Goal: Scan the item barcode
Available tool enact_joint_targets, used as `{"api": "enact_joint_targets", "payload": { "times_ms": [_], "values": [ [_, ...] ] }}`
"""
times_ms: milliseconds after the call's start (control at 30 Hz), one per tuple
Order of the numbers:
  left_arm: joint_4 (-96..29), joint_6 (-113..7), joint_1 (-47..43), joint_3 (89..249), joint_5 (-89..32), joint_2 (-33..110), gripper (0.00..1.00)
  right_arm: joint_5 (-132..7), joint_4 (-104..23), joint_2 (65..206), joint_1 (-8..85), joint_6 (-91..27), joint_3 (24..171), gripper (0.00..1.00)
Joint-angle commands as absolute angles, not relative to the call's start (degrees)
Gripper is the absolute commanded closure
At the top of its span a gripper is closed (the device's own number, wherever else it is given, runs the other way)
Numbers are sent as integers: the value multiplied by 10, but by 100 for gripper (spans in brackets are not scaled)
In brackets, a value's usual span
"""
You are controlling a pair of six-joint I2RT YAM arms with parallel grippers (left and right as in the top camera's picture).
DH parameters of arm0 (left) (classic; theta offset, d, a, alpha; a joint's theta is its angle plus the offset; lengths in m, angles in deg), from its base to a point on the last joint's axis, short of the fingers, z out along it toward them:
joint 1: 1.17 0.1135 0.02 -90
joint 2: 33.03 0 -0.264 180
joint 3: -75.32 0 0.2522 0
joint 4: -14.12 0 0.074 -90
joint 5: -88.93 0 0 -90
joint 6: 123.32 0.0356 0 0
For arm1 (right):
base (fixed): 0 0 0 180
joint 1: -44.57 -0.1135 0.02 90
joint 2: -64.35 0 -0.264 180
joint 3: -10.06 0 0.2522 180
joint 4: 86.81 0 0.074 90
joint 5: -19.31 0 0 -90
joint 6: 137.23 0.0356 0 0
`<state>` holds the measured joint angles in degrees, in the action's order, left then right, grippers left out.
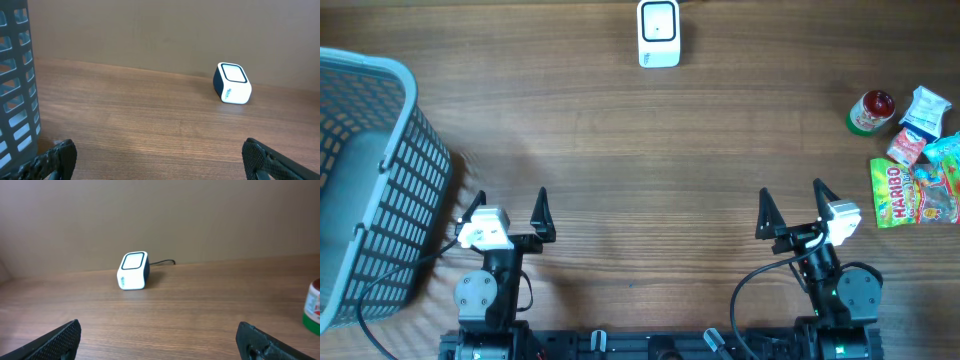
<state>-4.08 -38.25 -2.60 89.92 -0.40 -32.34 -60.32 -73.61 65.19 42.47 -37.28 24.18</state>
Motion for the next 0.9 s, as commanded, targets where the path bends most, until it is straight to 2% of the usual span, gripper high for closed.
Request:
{"api": "enact_joint_targets", "payload": {
  "times_ms": [0,267,867],
  "values": [
    [-39,-369,-22,894,-13,-328,0,-618,-736,654,423,-438,241,0],
    [-39,-369,-22,894,-13,-328,0,-617,-737,696,423,-564,241,0],
    [-39,-369,-22,894,-13,-328,0,-618,-737,710,423,-562,241,0]
  ]
}}
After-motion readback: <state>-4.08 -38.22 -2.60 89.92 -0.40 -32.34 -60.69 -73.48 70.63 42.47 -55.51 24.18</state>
